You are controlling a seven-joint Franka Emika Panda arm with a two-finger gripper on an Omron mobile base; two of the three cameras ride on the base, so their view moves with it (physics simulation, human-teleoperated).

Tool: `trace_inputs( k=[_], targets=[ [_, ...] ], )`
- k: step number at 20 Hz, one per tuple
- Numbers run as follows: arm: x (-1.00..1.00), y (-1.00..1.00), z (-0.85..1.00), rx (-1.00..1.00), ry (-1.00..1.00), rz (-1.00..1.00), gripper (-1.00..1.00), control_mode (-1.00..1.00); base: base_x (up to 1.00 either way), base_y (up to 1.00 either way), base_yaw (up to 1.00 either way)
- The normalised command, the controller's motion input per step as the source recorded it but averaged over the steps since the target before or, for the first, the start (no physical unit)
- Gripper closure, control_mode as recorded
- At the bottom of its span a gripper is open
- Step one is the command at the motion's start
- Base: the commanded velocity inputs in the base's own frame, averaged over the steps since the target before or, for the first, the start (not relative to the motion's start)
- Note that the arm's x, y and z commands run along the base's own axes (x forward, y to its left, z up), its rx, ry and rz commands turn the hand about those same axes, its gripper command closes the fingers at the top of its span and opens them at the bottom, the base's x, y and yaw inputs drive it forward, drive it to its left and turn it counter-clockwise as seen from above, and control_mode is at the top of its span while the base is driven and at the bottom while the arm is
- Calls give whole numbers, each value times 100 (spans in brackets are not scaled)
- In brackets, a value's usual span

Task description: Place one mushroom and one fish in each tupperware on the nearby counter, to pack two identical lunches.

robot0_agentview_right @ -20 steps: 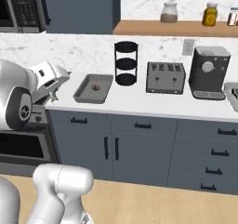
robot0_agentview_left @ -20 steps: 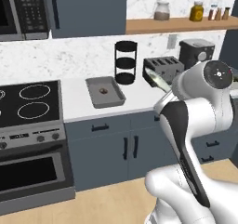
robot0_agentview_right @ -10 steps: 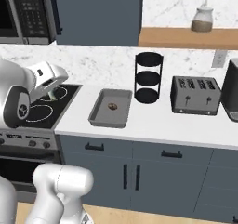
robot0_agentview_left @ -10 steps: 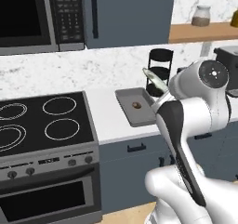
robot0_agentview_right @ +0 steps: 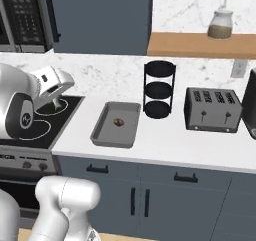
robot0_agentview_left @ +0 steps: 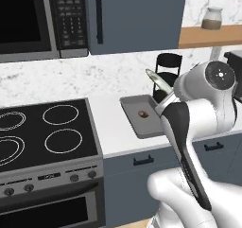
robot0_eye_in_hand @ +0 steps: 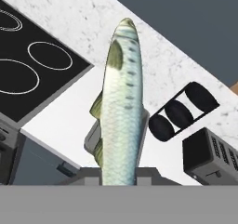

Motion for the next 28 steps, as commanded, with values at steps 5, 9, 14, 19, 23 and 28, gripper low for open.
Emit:
trace_inputs(
  k=[5, 9, 14, 19, 23, 28],
  targets=[
    [0, 0, 0, 0, 0, 0, 100, 100, 36, -12, 0],
    [0, 0, 0, 0, 0, 0, 100, 100, 27, -22, 0],
    [0, 0, 0, 0, 0, 0, 100, 100, 24, -36, 0],
    [0, 0, 0, 0, 0, 0, 100, 100, 25, -37, 0],
    [-12, -2, -7, 0, 0, -1, 100, -100, -9, -8, -1],
    [-3, -7, -29, 0, 0, 0, 100, -100, 0, 0, 0]
  ],
)
